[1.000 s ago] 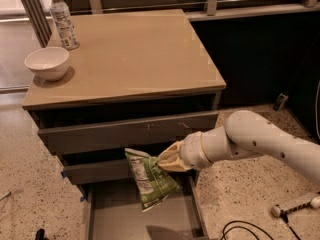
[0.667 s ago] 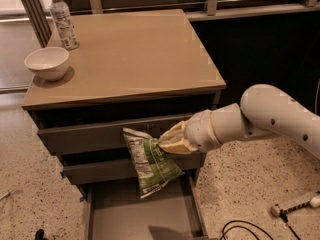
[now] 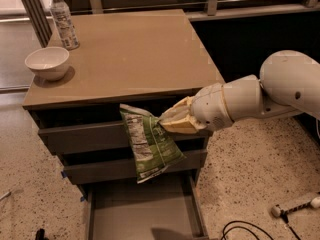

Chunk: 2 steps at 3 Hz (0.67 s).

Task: Pick green jalapeno chip bag from bottom drawer and place on counter

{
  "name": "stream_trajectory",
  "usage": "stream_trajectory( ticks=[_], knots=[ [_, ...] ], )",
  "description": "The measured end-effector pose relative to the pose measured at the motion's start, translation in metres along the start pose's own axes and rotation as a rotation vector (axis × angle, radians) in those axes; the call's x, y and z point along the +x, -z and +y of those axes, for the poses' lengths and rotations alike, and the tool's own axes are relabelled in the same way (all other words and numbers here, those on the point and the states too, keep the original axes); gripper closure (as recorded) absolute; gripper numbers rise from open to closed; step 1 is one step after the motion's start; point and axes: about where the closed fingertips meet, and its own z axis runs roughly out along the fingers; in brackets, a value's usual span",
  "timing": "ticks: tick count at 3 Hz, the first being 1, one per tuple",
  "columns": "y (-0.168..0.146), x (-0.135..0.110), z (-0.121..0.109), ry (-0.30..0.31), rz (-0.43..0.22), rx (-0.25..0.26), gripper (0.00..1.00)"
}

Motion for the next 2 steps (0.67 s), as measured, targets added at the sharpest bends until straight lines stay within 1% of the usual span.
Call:
stream_trajectory(
  ticks=[1, 2],
  knots=[
    [0.012, -0.025, -0.022, -0.008, -0.021, 0.053, 1.00],
    [0.030, -0.060, -0.050, 0.009, -0.020, 0.105, 1.00]
  ],
)
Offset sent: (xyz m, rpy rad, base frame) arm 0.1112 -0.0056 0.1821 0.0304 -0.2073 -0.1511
